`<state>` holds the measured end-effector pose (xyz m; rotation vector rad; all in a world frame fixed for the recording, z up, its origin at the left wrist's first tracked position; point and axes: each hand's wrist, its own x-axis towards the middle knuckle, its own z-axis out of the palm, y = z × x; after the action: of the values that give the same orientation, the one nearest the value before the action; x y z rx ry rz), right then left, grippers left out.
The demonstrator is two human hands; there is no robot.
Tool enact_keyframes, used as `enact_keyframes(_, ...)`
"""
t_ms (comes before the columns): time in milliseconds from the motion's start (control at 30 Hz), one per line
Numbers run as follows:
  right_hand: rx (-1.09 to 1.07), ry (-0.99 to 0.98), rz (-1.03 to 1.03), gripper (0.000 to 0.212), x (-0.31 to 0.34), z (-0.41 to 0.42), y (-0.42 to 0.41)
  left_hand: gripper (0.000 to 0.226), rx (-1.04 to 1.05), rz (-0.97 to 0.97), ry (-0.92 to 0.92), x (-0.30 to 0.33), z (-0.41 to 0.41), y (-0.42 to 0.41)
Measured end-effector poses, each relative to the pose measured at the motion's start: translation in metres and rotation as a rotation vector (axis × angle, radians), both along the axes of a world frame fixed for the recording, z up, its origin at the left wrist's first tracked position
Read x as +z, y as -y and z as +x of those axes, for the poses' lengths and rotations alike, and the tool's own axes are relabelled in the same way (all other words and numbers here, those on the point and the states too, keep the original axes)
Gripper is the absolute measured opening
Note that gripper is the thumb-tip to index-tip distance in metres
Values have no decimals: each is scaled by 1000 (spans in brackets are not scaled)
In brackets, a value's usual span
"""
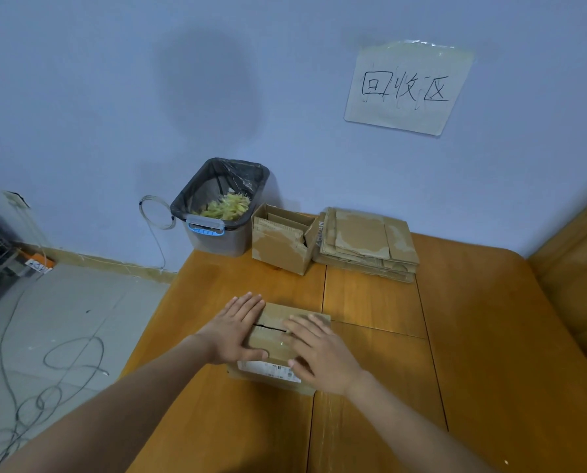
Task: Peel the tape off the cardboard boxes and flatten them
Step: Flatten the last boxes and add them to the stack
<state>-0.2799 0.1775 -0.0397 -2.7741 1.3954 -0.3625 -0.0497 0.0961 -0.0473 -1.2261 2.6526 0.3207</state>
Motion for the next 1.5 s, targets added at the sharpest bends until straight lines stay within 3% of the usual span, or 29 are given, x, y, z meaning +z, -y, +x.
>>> enact_keyframes(167,14,-234,233,68,-12,10,7,100,-35,-135,-14,1,-14,-9)
enact_keyframes(667,172,-261,257,62,-11,-20,22,100,-47,-136,-62,-7,-22,-15)
enact_keyframes(1333,15,-86,260,55,-9,-64,-7,110,-51,-138,-59,-6,-23,-14)
enact_keyframes(1500,-3,-16,129,46,-3,-56,-13,106,-38,-136,-51,-6,-24,-16)
